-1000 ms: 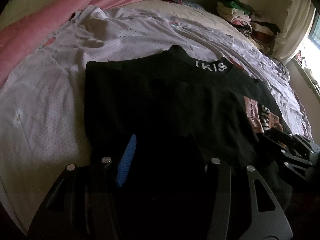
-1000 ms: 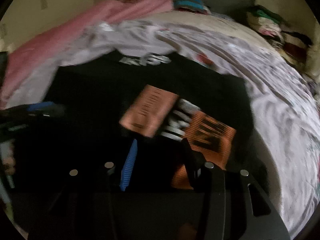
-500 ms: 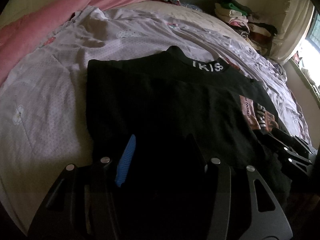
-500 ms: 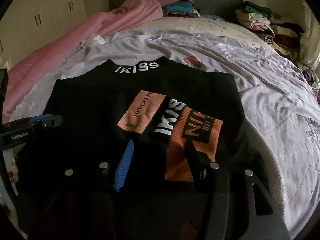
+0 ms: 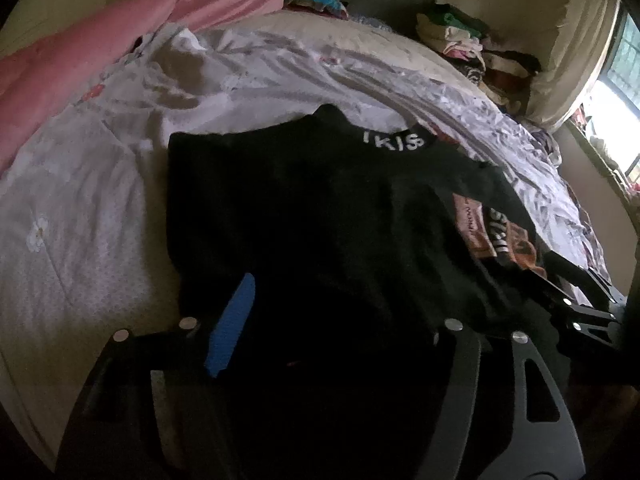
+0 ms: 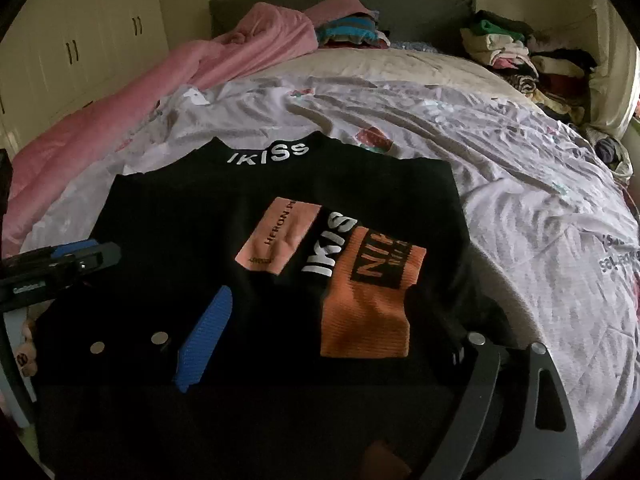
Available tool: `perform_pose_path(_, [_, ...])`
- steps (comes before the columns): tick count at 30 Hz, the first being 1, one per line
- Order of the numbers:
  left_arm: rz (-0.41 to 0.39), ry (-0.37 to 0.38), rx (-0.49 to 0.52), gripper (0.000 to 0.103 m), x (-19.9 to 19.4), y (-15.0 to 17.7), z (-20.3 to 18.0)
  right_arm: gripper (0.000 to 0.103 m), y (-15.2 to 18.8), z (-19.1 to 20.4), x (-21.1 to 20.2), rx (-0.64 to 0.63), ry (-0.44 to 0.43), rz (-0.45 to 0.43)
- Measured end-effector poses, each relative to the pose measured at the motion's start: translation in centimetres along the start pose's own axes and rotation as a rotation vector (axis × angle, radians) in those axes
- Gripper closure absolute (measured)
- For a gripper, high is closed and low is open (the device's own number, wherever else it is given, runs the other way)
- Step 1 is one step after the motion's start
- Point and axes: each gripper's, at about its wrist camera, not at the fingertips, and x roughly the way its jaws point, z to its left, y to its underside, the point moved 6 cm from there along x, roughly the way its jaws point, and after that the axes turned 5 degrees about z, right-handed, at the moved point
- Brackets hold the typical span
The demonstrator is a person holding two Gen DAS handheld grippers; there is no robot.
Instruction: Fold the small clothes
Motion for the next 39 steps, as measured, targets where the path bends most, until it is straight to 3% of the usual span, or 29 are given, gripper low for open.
perform_pose_path(2, [-0.009,-0.007,0.003,0.029,-0.2,-0.1,0.0,0.016,0.0,-0.1,-0.2,0.004,0.006,-0.004])
perform_pose_path(4, [-0.019,-0.009,0.006,0.026,-0.4,-0.2,-0.1,0.005,0.0,-0.2,-0.4,0.010,0.005,-0.011])
perform_pose_path(8, [-0.042,-0.011,0.004,0.010,-0.9,-0.3,-0.2,0.005,-0.2,-0.5,-1.1,0.024,0.000,-0.029])
perform_pose_path(39, [-0.096,-0.039,0.025,0.010,-3.5,0.3,-1.9,0.005,-0.9,-0.6,-5.5,0.038,-0.020,-0.129])
